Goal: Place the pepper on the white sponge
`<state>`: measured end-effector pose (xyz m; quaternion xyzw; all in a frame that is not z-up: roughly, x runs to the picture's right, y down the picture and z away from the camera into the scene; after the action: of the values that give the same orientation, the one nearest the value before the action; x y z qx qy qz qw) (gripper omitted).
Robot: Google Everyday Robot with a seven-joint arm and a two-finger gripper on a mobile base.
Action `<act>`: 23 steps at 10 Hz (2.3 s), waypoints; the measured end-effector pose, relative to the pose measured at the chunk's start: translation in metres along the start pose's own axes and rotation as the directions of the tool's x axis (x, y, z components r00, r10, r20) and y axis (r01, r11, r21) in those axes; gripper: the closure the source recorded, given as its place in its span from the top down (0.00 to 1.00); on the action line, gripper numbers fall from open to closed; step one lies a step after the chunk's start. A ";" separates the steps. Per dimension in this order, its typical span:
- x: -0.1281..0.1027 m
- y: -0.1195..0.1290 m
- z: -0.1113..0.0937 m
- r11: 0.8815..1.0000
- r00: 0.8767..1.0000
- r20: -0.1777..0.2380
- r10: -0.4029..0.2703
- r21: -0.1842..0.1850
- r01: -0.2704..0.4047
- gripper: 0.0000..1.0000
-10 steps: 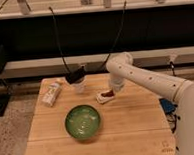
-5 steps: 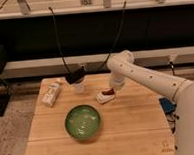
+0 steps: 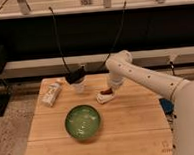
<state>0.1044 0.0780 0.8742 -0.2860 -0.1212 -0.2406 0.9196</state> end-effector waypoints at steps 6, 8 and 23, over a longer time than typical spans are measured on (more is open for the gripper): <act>-0.006 -0.006 0.002 1.000 1.000 0.008 -0.023 0.018 0.022 0.01; -0.006 -0.009 0.003 0.999 1.000 0.010 -0.028 0.025 0.027 0.01; -0.008 -0.019 0.004 0.997 0.999 0.023 -0.048 0.065 0.046 0.01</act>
<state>0.0878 0.0693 0.8835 -0.2562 -0.1469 -0.2547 0.9208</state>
